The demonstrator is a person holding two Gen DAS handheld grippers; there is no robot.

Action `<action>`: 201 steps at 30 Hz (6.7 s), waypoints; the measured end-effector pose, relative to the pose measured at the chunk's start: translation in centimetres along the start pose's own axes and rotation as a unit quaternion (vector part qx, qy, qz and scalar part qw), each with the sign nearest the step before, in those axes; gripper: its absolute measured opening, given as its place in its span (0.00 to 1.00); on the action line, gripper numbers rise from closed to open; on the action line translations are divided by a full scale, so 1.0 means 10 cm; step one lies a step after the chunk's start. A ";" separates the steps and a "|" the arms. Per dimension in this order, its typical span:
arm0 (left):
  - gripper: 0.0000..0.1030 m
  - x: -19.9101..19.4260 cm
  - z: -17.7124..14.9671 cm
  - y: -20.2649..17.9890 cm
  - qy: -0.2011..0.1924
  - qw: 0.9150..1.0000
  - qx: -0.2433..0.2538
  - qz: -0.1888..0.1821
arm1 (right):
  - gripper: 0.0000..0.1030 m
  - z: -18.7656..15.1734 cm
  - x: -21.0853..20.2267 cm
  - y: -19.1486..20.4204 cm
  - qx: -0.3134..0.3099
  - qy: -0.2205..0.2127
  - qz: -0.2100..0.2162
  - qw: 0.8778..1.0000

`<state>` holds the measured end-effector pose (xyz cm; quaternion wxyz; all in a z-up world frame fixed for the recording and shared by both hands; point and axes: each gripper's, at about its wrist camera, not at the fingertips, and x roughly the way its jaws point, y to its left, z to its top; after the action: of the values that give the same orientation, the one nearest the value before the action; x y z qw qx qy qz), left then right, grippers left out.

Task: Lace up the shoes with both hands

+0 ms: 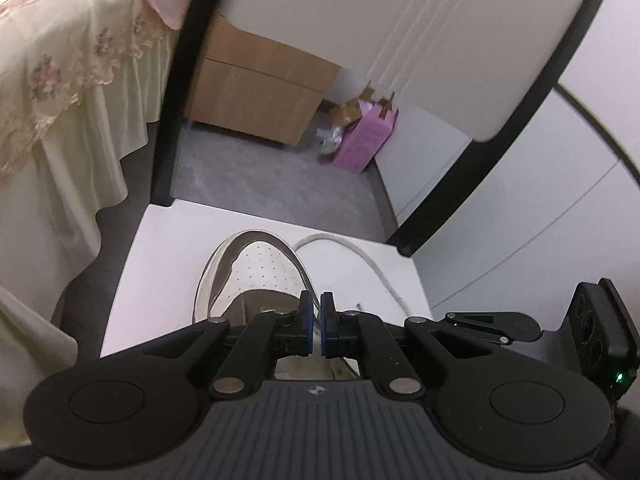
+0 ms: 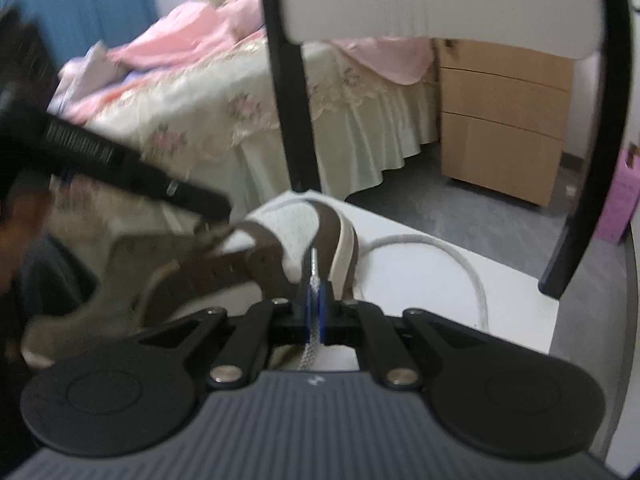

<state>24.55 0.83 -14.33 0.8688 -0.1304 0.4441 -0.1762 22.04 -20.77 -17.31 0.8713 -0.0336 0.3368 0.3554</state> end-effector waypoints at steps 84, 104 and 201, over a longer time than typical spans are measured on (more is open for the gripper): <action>0.03 0.54 0.26 -0.19 0.112 0.983 0.145 0.010 | 0.05 0.04 0.12 0.05 -0.106 0.009 0.097 0.990; 0.06 0.33 0.08 0.02 0.011 0.998 0.056 -0.035 | 0.05 0.11 0.12 -0.14 -0.028 -0.015 0.086 0.996; 0.03 0.43 -0.09 0.59 0.043 0.983 -0.118 -0.131 | 0.03 -0.64 0.13 -0.41 0.627 -0.105 0.131 0.761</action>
<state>27.30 4.26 -20.25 0.7968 -0.2814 0.4776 -0.2405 21.74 -25.00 -23.79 0.6730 0.6019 0.3918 0.1770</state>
